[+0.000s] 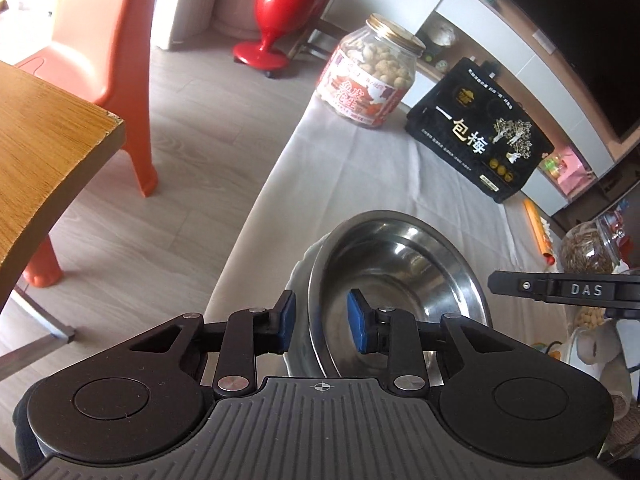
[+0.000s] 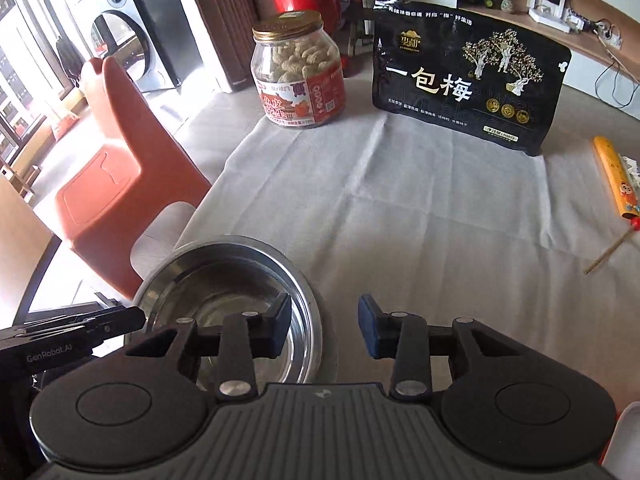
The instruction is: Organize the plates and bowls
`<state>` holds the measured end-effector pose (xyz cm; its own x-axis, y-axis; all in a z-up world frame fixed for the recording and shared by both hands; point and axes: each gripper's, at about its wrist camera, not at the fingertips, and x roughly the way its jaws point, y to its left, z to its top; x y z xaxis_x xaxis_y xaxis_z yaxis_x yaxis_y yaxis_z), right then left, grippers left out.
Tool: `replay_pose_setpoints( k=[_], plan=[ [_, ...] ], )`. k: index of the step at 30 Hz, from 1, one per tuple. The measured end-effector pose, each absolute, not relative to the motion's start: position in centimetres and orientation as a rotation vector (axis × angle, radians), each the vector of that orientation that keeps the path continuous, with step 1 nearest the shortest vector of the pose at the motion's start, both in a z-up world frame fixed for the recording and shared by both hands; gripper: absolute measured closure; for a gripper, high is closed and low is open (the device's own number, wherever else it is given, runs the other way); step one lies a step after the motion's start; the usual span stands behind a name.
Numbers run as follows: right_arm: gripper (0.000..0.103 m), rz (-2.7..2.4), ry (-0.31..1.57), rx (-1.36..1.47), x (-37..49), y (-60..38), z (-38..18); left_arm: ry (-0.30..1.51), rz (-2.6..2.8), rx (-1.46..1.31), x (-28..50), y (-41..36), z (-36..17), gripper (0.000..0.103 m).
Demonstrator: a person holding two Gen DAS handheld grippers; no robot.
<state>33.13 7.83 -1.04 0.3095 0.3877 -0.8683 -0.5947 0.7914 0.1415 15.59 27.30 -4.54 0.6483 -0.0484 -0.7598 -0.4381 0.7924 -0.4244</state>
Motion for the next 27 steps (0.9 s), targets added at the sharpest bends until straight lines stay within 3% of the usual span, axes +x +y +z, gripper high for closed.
replay_pose_setpoints(
  k=[4,13,17,20,23,25,27],
  plan=[
    [0.079,0.653,1.156,-0.265,33.0,9.9,-2.9,0.858,0.202,-0.658,15.4,27.2,-5.0,0.076],
    [0.079,0.671,1.175,-0.331,31.7,9.7,-2.3,0.849,0.28,-0.615,14.0,27.0,-4.5,0.074],
    [0.07,0.61,1.188,-0.277,33.4,9.6,-2.8,0.864,0.306,-0.612,14.3,27.4,-5.1,0.063],
    [0.069,0.588,1.289,-0.224,34.6,9.7,-4.4,0.89,0.3,-0.626,14.8,27.7,-5.9,0.059],
    [0.069,0.582,1.354,-0.181,35.3,9.7,-5.3,0.921,0.261,-0.687,15.3,28.0,-7.0,0.064],
    [0.06,0.59,1.389,-0.151,35.5,9.8,-5.8,0.936,0.21,-0.758,15.7,28.3,-7.9,0.073],
    [0.058,0.598,1.387,-0.151,35.4,9.8,-5.7,0.952,0.209,-0.773,16.1,28.2,-8.2,0.072]
  ],
)
